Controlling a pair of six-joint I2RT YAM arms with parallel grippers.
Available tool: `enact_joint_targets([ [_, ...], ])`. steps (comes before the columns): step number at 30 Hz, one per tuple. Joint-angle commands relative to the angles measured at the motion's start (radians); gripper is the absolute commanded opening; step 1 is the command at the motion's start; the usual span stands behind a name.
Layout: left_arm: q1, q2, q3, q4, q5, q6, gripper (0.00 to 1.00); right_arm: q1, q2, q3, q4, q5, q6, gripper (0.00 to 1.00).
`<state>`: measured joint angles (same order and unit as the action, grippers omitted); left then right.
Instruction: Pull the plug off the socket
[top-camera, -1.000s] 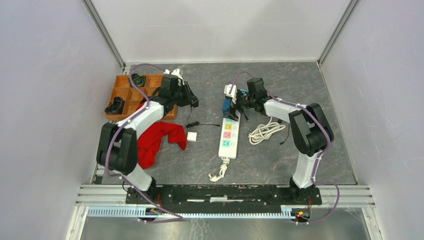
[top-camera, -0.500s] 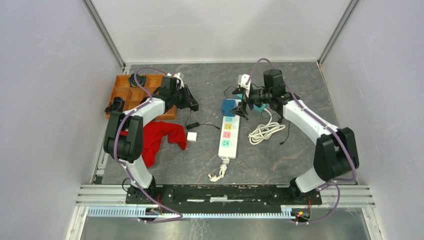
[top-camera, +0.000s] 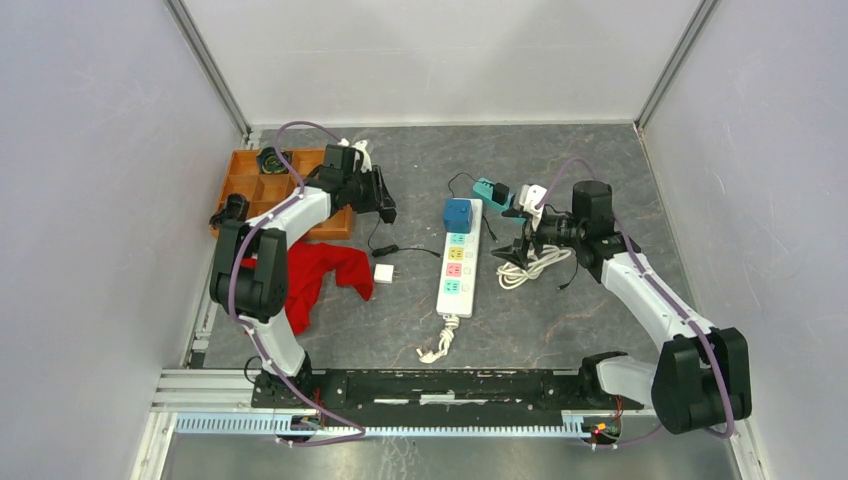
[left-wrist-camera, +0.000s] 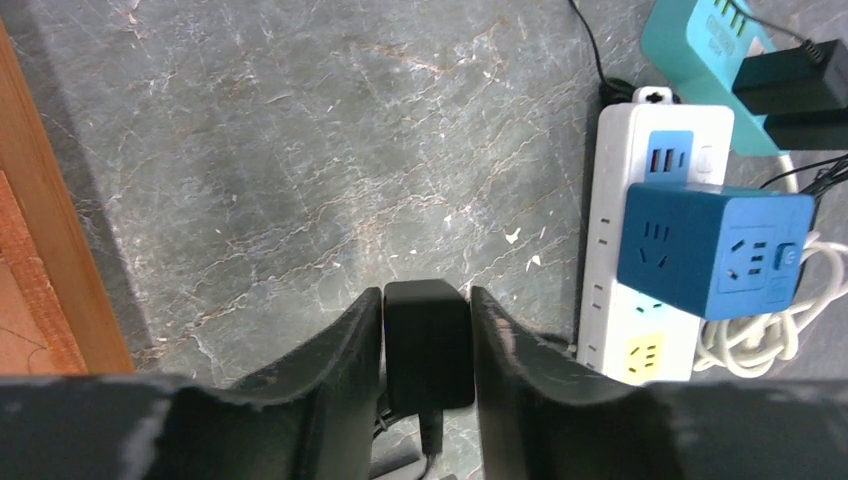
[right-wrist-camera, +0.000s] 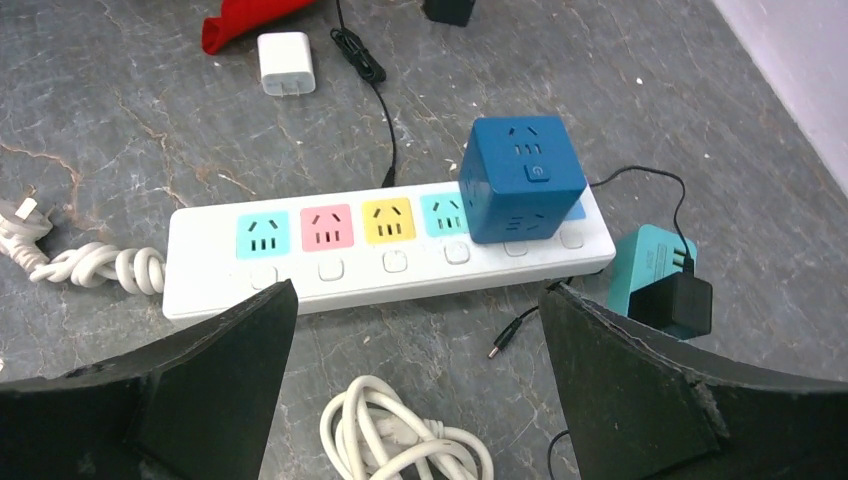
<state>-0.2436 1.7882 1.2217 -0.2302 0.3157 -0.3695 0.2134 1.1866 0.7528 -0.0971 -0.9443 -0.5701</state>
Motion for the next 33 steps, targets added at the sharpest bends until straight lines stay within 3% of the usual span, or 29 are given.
enact_joint_targets([
  [1,0.003,-0.054,-0.017,-0.002,-0.017,0.077,0.49,-0.012,0.02,-0.005,0.083,-0.044,0.02,0.98],
  [5,0.003,-0.118,-0.045,0.006,-0.062,0.092,0.64,-0.014,0.034,-0.013,0.082,-0.047,0.012,0.98],
  [11,0.003,-0.205,-0.09,0.066,-0.058,0.084,0.79,-0.026,0.051,-0.012,0.071,-0.057,0.004,0.98],
  [12,0.002,-0.225,-0.101,0.081,-0.055,0.082,0.85,-0.027,0.053,-0.012,0.068,-0.061,0.003,0.98],
  [13,0.001,-0.246,-0.112,0.098,-0.047,0.081,0.96,-0.029,0.056,-0.01,0.066,-0.064,0.004,0.98],
  [14,0.001,-0.268,-0.125,0.116,-0.039,0.079,0.99,-0.029,0.058,-0.008,0.062,-0.069,0.004,0.98],
  [20,-0.006,-0.382,-0.208,0.278,0.065,0.014,1.0,-0.03,0.074,0.012,0.035,-0.084,0.008,0.98],
  [26,-0.013,-0.336,-0.243,0.43,0.262,-0.123,1.0,-0.03,0.07,0.018,0.028,-0.074,0.008,0.98],
  [29,-0.05,-0.327,-0.222,0.4,0.233,-0.117,1.0,-0.03,0.074,0.027,0.018,-0.06,0.008,0.98],
  [33,-0.173,-0.314,-0.155,0.269,0.025,-0.055,1.0,-0.03,0.088,0.041,0.009,-0.042,0.024,0.98],
])
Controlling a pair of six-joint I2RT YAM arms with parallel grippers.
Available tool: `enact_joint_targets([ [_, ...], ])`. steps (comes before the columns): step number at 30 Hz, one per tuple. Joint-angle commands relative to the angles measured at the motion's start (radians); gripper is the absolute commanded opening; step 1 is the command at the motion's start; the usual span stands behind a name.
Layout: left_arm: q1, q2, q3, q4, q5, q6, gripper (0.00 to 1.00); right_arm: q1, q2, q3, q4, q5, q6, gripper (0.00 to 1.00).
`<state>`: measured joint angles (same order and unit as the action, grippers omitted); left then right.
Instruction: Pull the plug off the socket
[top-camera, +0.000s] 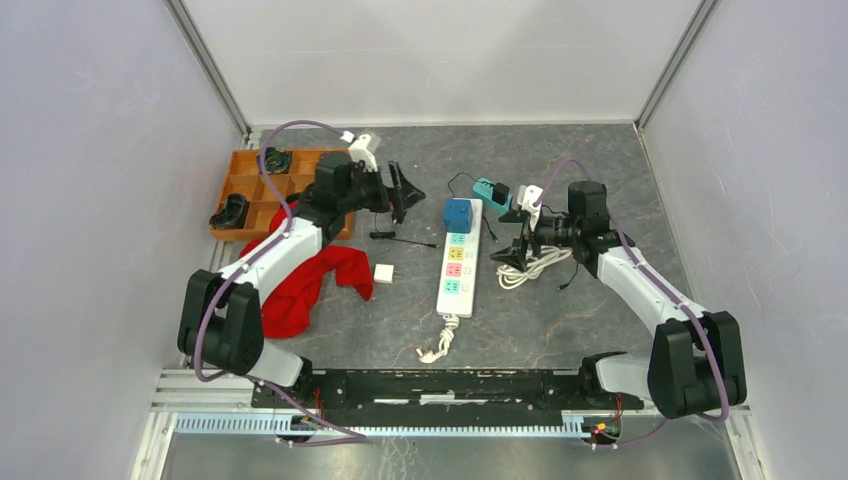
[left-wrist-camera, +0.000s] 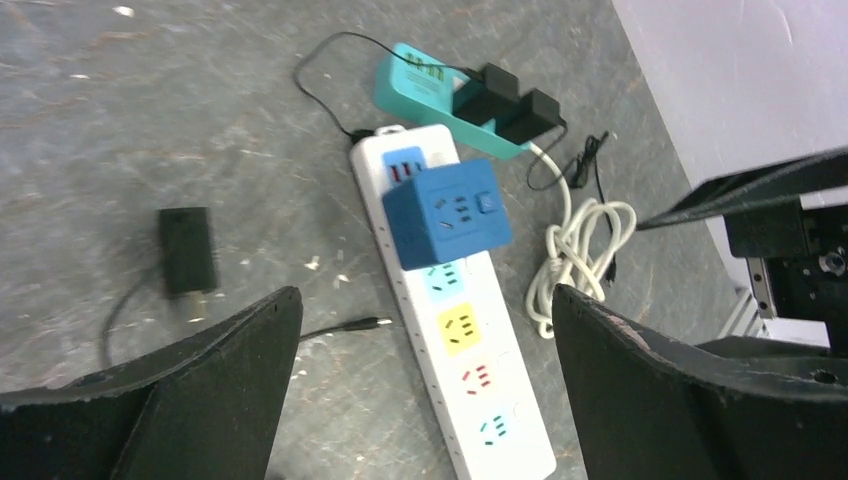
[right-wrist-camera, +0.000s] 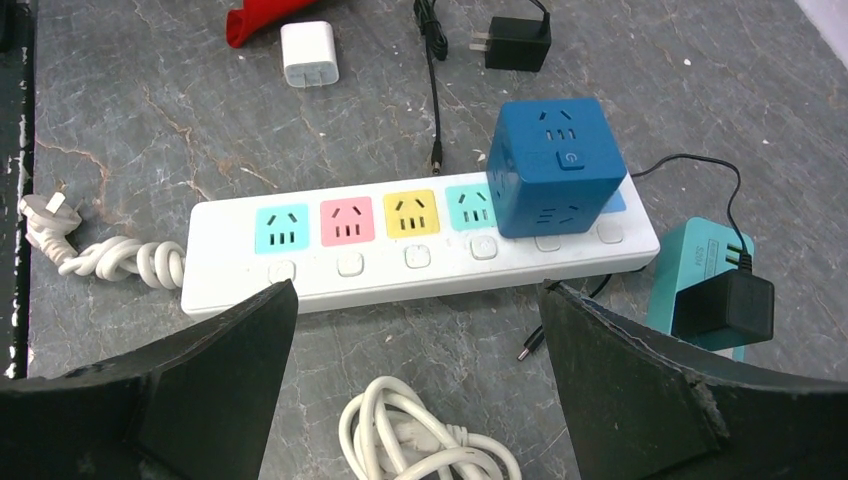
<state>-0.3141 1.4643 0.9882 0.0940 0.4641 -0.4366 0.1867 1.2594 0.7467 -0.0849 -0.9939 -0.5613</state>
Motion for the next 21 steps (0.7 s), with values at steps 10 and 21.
enact_joint_targets([
  [10,-0.361,0.21,0.264,-0.195,-0.604,-0.012,0.99,-0.009,0.059,0.075,-0.028,0.055,0.041,0.98],
  [21,-0.427,0.465,0.506,-0.326,-0.72,-0.024,0.94,-0.009,0.109,0.101,-0.061,0.055,0.047,0.98],
])
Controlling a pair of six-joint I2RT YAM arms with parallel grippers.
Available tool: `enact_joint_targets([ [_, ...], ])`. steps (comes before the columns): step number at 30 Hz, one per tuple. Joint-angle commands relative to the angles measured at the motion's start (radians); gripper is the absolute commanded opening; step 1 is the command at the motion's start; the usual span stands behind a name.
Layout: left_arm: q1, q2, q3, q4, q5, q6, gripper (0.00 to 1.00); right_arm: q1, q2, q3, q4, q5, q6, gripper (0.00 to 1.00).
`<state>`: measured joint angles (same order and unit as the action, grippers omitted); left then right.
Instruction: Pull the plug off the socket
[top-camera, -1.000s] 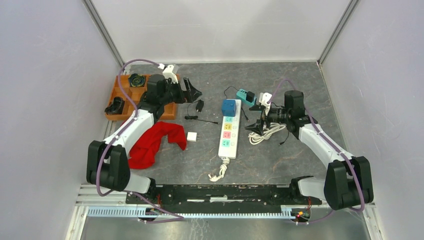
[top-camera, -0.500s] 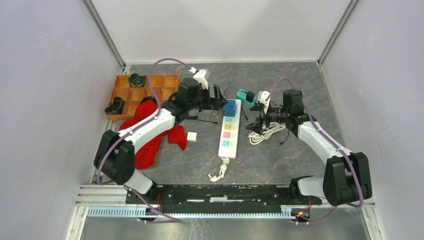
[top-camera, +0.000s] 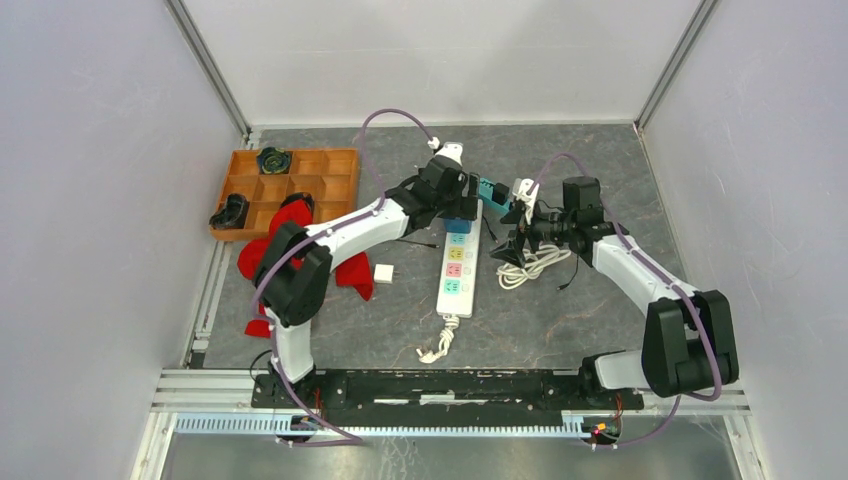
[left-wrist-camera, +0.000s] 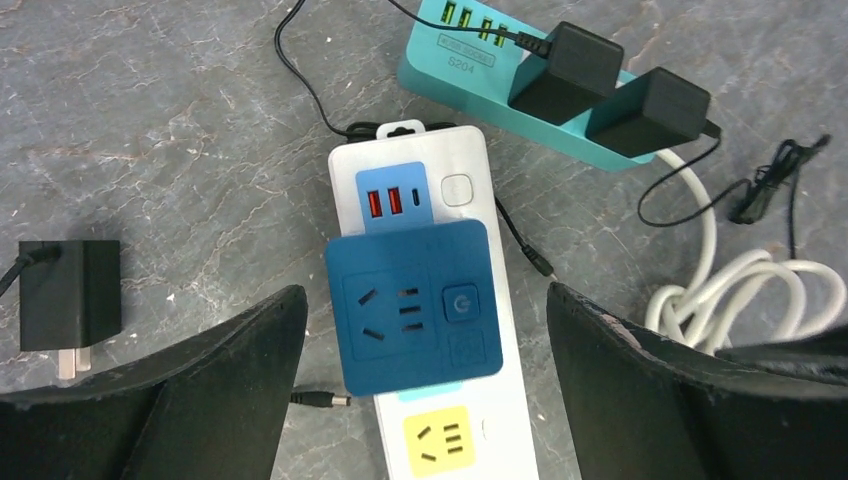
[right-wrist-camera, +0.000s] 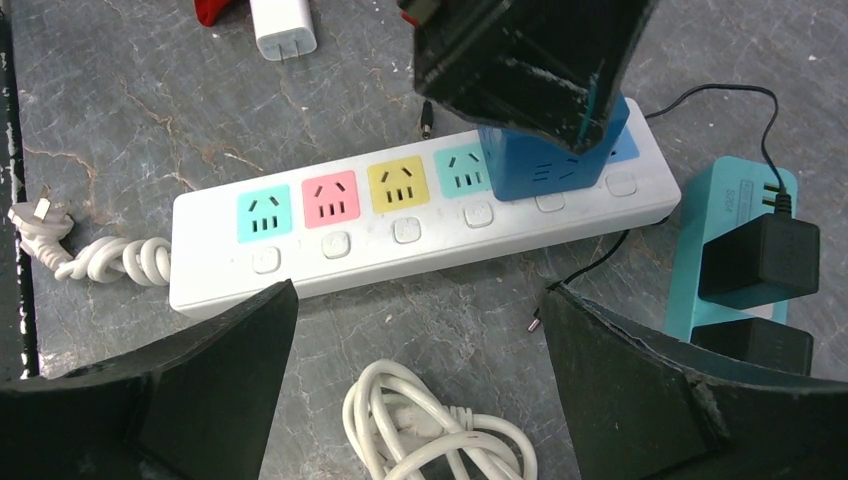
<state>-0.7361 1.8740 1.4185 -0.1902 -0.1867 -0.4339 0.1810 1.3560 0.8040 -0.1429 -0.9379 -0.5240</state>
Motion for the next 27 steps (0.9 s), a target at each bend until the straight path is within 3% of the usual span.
enact_joint_targets([
  [1,-0.005,0.071,0.089,-0.047,-0.071,-0.024,0.93,-0.004,0.015,0.045,-0.004,-0.001,0.009,0.98],
  [8,-0.005,0.139,0.125,-0.065,-0.042,-0.022,0.77,-0.004,0.032,0.043,-0.003,0.008,0.008,0.98],
  [10,-0.005,0.146,0.129,-0.065,-0.031,-0.023,0.67,-0.005,0.044,0.041,0.008,0.001,0.029,0.98],
  [11,-0.005,0.146,0.131,-0.065,-0.03,-0.025,0.58,-0.006,0.051,0.036,0.02,-0.009,0.047,0.98],
  [14,-0.003,0.127,0.129,-0.062,-0.035,-0.028,0.14,-0.012,0.077,-0.002,0.128,-0.066,0.187,0.98],
  [15,-0.003,0.11,0.122,-0.052,-0.044,-0.035,0.04,-0.013,0.085,-0.023,0.214,-0.085,0.273,0.98],
  [20,-0.003,-0.033,0.007,0.064,-0.079,-0.102,0.02,-0.014,0.138,-0.173,0.67,-0.084,0.819,0.98],
  [22,-0.003,-0.086,-0.048,0.113,-0.094,-0.148,0.02,-0.014,0.161,-0.207,0.755,-0.034,0.952,0.98],
  [27,-0.003,-0.186,-0.176,0.261,-0.089,-0.259,0.02,-0.007,0.208,-0.243,0.85,0.012,1.109,0.98],
])
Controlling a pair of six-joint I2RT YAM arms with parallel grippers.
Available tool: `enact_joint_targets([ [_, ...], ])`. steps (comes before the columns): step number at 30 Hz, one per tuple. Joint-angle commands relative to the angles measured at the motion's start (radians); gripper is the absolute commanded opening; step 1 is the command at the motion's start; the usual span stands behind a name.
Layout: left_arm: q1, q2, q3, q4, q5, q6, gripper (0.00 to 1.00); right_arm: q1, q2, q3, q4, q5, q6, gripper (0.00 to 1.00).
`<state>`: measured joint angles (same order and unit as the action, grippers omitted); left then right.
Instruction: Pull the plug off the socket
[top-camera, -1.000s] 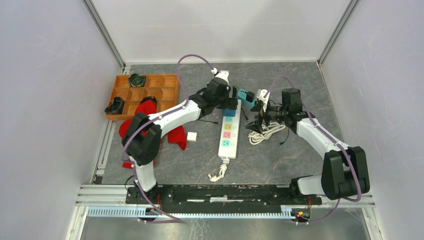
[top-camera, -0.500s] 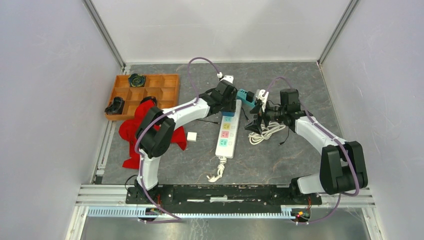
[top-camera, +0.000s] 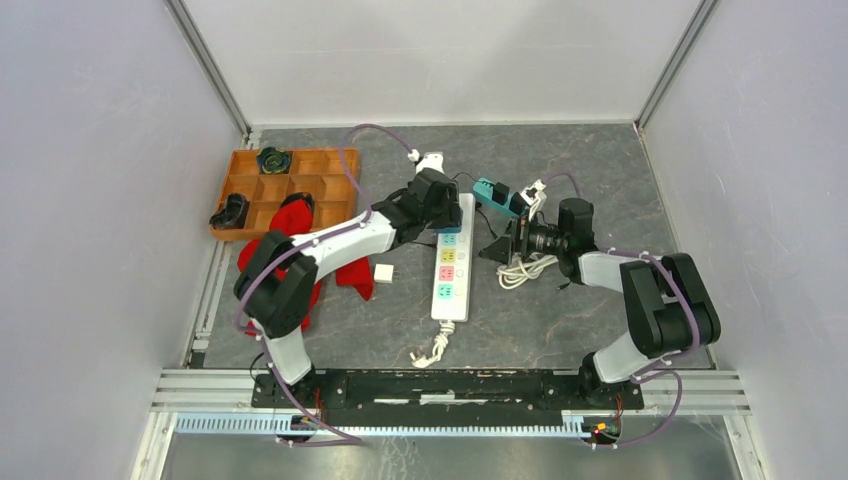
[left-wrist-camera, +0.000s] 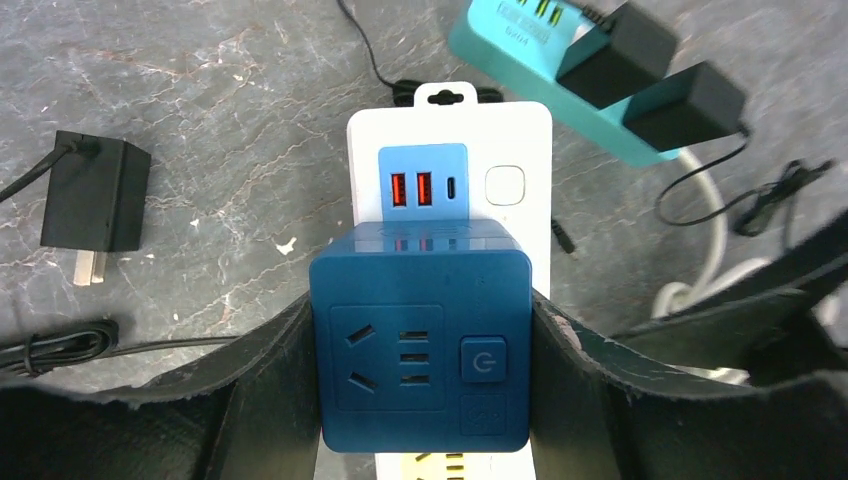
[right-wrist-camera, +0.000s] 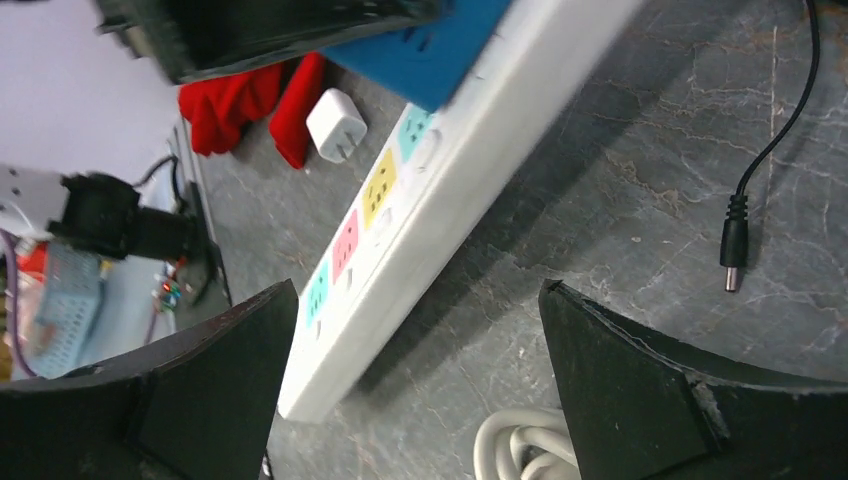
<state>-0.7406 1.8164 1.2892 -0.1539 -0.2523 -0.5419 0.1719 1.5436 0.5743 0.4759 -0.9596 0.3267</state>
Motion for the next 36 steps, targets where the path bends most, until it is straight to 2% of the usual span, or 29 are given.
enact_joint_targets([
  [1,0.001,-0.138,-0.061,0.244,-0.017,-0.171,0.02,0.006,0.027,-0.023,0.264,0.03,0.291,0.98],
  [9,-0.002,-0.168,-0.128,0.353,0.047,-0.282,0.02,0.068,0.075,-0.02,0.263,0.04,0.309,0.96],
  [13,-0.006,-0.185,-0.157,0.399,0.058,-0.302,0.02,0.078,0.108,-0.005,0.226,0.06,0.292,0.85],
  [16,-0.014,-0.204,-0.189,0.438,0.06,-0.31,0.02,0.079,0.128,-0.001,0.217,0.073,0.295,0.67],
  [19,-0.026,-0.22,-0.219,0.477,0.063,-0.318,0.02,0.079,0.14,0.004,0.208,0.087,0.301,0.41],
  [22,-0.036,-0.248,-0.256,0.523,0.068,-0.326,0.02,0.074,0.154,0.018,0.181,0.099,0.299,0.01],
  [30,-0.039,-0.443,-0.393,0.55,-0.006,-0.332,0.02,-0.037,0.131,-0.005,0.029,0.299,0.241,0.0],
  [36,-0.039,-0.554,-0.427,0.495,0.006,-0.399,0.02,-0.042,0.094,-0.007,-0.023,0.39,0.181,0.0],
])
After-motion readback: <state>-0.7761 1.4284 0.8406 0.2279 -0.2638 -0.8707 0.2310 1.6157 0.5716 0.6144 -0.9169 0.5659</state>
